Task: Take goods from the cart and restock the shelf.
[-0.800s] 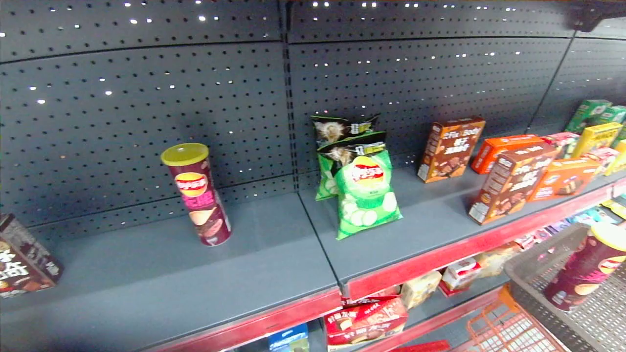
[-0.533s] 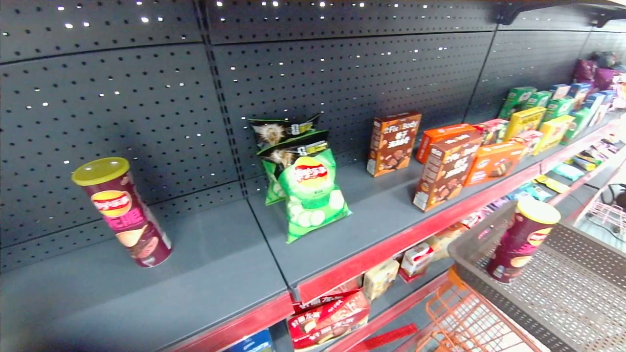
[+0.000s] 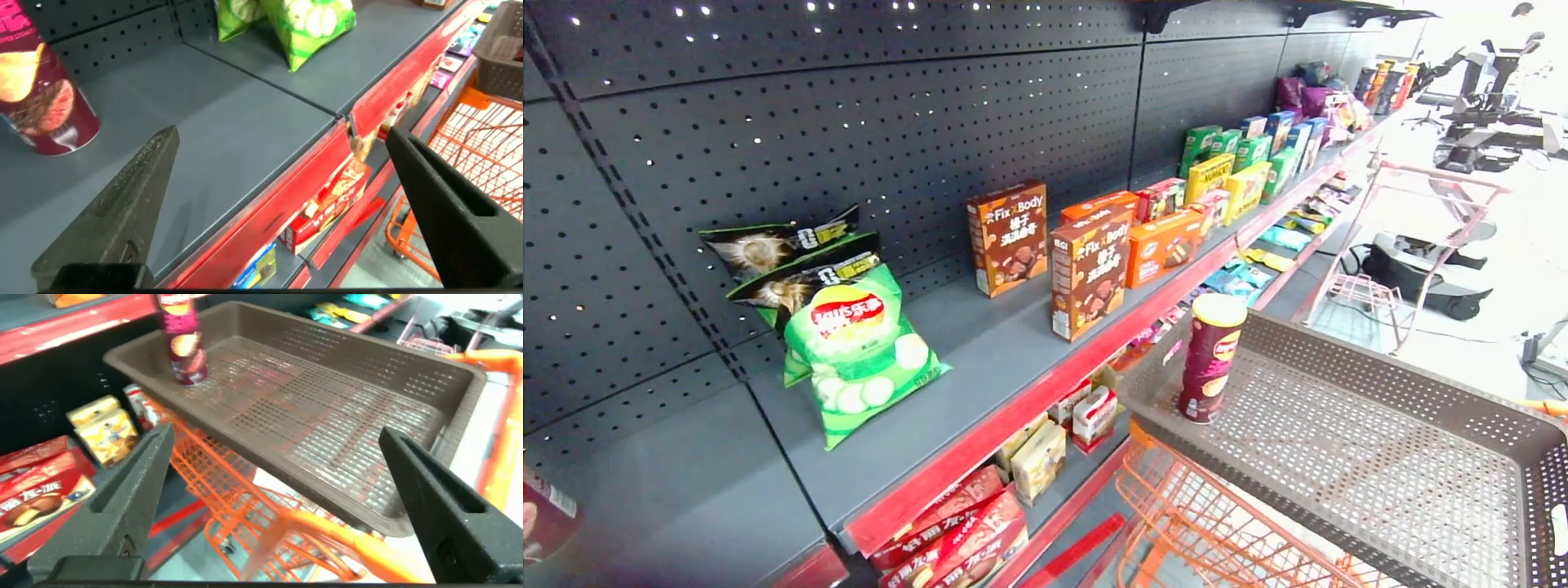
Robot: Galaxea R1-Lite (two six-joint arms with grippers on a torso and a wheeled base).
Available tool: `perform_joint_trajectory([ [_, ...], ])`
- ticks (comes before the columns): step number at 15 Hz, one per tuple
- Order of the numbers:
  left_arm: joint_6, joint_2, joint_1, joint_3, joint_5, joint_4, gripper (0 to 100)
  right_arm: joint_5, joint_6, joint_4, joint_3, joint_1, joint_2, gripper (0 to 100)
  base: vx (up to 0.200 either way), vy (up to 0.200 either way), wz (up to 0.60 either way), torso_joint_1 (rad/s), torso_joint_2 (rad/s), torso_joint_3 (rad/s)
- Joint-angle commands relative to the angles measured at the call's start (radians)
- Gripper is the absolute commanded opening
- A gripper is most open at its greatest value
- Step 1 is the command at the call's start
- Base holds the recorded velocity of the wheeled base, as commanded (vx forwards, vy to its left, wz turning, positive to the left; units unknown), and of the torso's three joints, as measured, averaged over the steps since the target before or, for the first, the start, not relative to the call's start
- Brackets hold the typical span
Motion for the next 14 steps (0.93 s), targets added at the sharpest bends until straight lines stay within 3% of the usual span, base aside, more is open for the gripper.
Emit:
perform_joint_trajectory([
  [1, 0.0, 0.0, 0.0, 0.0, 0.0, 0.0, 100, 0.0, 0.0, 0.0, 0.0, 0.0, 0.002, 100, 0.0, 0.0, 0.0, 0.0, 0.0, 0.0],
  [12, 0.0, 0.0, 0.0, 0.0, 0.0, 0.0, 100, 0.024, -0.002, 0.001, 0.0, 0.0, 0.002, 100, 0.0, 0.0, 0.0, 0.0, 0.0, 0.0],
  [13, 0.0, 0.0, 0.0, 0.0, 0.0, 0.0, 100, 0.06, 0.0, -0.017, -0.061, 0.011, 0.023, 100, 0.0, 0.0, 0.0, 0.0, 0.0, 0.0],
  [14, 0.0, 0.0, 0.0, 0.0, 0.0, 0.0, 100, 0.089, 0.018, 0.004, -0.293, 0.037, 0.295, 100, 0.0, 0.0, 0.0, 0.0, 0.0, 0.0],
])
